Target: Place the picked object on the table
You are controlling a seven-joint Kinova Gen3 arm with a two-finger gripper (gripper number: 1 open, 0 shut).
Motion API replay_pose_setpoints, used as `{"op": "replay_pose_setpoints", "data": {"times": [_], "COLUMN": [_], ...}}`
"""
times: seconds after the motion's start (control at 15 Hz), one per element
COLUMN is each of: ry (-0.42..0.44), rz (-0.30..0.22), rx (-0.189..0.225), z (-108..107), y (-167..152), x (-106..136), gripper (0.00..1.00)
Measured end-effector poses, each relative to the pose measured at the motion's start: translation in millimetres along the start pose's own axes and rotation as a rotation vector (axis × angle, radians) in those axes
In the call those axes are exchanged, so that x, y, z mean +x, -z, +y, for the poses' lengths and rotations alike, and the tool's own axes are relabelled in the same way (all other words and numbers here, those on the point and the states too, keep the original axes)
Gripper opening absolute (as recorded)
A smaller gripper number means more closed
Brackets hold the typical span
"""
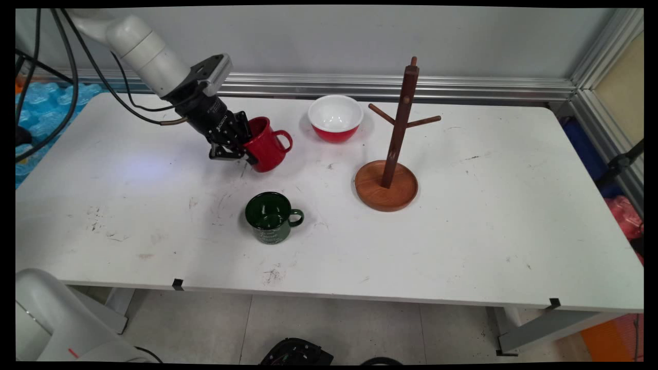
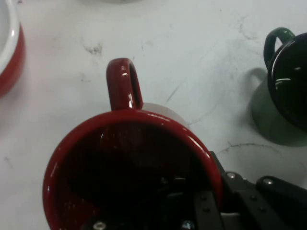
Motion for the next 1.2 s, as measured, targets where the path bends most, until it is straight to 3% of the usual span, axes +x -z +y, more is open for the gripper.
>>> {"op": "replay_pose_setpoints", "data": {"times": [1.2], "ry": [-0.029], "rz": [-0.016], "rx": [-0.028], "z": [-4], "y": [-27], "x": [-13], "gripper": [0.0]}}
